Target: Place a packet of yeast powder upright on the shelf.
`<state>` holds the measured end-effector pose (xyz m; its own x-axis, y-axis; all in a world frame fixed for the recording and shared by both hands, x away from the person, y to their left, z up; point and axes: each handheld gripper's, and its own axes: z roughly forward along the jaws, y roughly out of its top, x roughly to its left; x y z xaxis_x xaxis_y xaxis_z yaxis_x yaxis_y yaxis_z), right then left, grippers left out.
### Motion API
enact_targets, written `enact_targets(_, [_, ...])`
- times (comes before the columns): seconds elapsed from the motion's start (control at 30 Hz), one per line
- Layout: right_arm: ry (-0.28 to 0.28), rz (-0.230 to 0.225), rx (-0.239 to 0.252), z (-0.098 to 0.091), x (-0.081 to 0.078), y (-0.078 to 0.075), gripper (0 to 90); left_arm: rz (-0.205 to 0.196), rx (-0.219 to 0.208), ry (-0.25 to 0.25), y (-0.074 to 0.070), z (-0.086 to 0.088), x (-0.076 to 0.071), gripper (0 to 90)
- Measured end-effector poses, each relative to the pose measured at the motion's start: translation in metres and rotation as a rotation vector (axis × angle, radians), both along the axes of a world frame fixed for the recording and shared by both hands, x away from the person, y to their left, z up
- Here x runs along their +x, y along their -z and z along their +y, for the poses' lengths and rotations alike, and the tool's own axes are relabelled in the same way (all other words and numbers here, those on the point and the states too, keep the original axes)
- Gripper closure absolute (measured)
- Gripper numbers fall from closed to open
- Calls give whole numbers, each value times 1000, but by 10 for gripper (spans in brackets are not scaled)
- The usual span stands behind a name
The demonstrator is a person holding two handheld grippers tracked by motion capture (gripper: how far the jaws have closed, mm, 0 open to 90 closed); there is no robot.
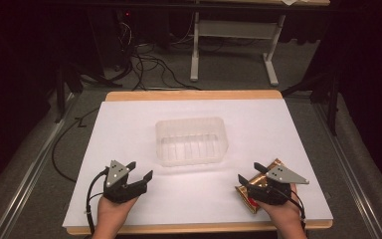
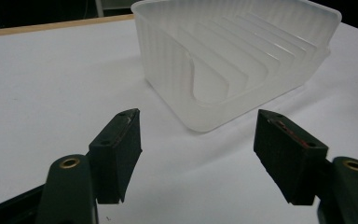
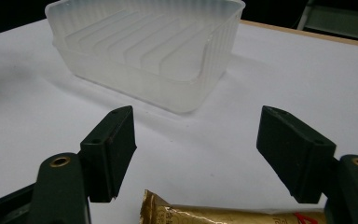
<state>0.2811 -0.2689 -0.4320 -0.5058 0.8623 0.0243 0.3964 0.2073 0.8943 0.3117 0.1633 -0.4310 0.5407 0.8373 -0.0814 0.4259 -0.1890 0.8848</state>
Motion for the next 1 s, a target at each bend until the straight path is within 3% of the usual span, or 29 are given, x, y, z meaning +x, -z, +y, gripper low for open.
enact_targets(0.3, [8,3,6,-6,-1,0,283,0,46,24,3,-8,0,324])
enact_targets(0.6, [11,7,-4,-9,1,1,292,3,43,22,3,-7,1,326])
enact_targets(1.0, [104,1,-15,-38,7,0,309,13,30,39,2,-5,1,325])
